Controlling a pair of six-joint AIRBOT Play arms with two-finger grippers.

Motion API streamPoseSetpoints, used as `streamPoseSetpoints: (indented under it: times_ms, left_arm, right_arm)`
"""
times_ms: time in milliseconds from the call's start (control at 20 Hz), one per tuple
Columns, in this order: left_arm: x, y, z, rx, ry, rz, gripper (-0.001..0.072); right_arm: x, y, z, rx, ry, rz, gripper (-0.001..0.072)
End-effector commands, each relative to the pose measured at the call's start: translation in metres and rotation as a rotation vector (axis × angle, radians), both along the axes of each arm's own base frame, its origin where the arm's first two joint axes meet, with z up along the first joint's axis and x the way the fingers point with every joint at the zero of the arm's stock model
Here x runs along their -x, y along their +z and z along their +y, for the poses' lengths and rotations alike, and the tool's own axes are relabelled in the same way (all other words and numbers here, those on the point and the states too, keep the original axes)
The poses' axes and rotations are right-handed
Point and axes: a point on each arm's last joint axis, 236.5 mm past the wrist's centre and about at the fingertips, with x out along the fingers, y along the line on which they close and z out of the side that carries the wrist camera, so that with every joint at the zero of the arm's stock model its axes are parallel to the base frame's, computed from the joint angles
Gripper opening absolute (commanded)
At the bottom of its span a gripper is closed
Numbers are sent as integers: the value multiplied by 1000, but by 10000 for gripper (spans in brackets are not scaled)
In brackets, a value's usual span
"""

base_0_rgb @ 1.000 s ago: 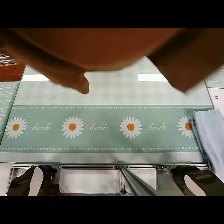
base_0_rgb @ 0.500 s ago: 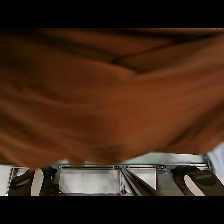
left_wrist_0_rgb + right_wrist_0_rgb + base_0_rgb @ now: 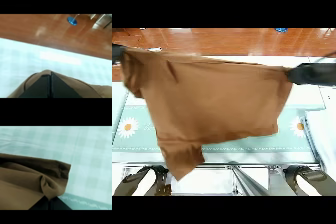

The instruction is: Fold the shirts.

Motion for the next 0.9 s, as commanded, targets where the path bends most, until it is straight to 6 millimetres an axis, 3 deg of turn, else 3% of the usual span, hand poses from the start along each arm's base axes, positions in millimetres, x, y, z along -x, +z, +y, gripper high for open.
streamPoseSetpoints:
  times_ms: [0, 150, 250, 300, 350, 400, 450, 600, 700, 850]
  left_arm:
    - [-80, -101, -6, -18, -2, 125, 13]
    - [-126, -164, -28, 6, -59, 248, 13]
    - [-143, -188, -41, 47, -79, 307, 14]
    - [-149, -193, -44, 88, -71, 338, 66]
    - [-153, -196, -47, 131, -67, 370, 352]
    - [-155, -196, -46, 152, -68, 389, 513]
    - [-150, -194, -42, 151, -96, 417, 513]
    - [-119, -193, 7, 126, -122, 552, 512]
    - [-75, -205, 46, 205, -90, 727, 512]
    - [-1, -224, 73, 324, -74, 911, 512]
  right_arm:
    - [-95, -74, -4, -42, -95, 10, 22]
    - [-149, -127, -15, -114, -145, 132, 23]
    - [-170, -152, -17, -167, -156, 206, 26]
    - [-180, -157, -18, -212, -170, 220, 181]
    - [-188, -157, -19, -259, -183, 223, 417]
    - [-195, -153, -26, -297, -202, 218, 417]
    - [-200, -146, -37, -319, -225, 202, 417]
    - [-184, -122, -93, -344, -280, 221, 415]
    - [-152, -120, -132, -354, -305, 314, 409]
    - [-119, -105, -184, -336, -373, 310, 408]
